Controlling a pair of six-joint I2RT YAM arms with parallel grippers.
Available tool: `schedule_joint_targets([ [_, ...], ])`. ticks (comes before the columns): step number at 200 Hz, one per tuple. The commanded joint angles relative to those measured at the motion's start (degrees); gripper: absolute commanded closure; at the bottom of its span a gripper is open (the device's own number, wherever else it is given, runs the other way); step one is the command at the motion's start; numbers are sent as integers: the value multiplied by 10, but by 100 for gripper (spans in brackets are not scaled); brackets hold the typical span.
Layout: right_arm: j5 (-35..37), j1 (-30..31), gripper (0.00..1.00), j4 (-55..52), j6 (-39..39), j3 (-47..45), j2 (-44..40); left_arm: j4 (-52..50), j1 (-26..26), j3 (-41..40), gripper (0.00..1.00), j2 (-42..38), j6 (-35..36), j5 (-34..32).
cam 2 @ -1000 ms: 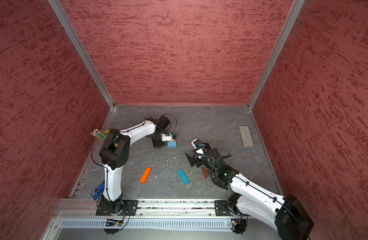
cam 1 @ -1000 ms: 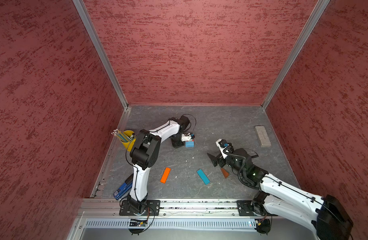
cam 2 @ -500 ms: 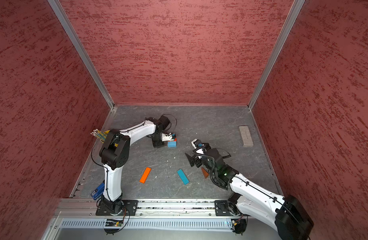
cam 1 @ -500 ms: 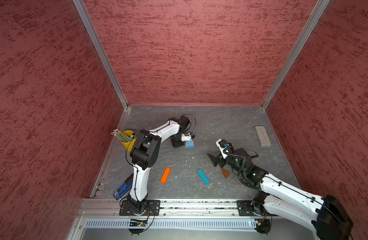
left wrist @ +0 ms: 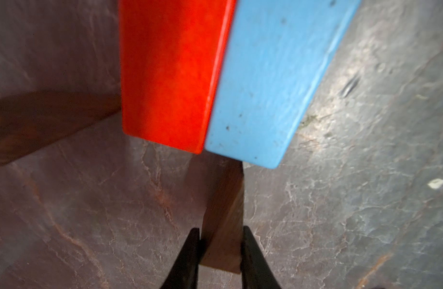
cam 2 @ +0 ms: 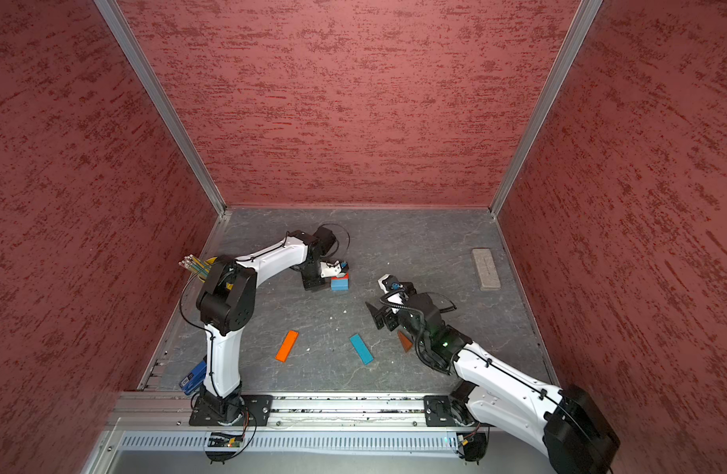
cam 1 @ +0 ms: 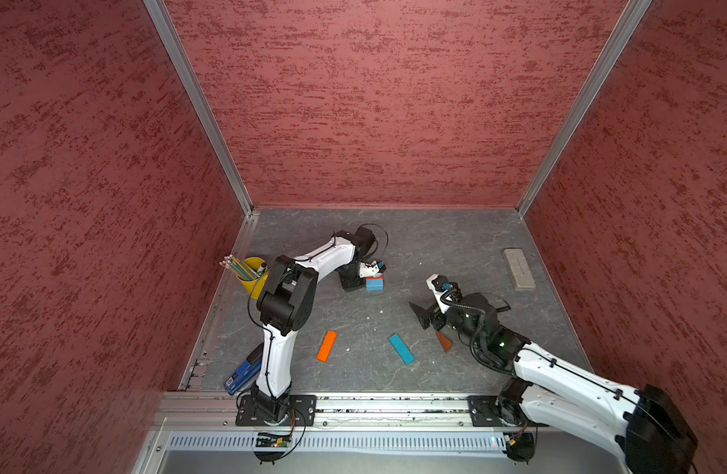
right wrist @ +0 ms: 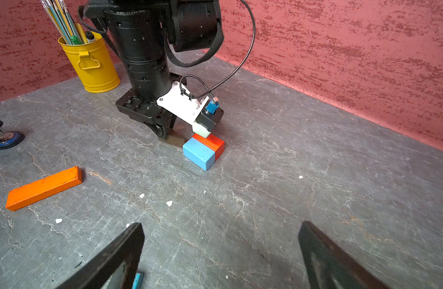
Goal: Assemble a small pinwheel with building blocks
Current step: Assemble the building block at the center of the board.
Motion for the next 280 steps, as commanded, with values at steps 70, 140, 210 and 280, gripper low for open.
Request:
schedule_joint_targets([
  [70,-4,-3,1,7,4,-9,-6,-4,-1,11,72,2,6,10],
  [140,-5,-3,1,7,4,-8,-6,-5,0,9,71,6,8,6],
  [210,-5,-4,1,8,4,-8,-6,0,2,3,68,3,9,9],
  [280,2,-8,1,7,8,-6,-9,-7,3,8,62,-40,-2,45],
])
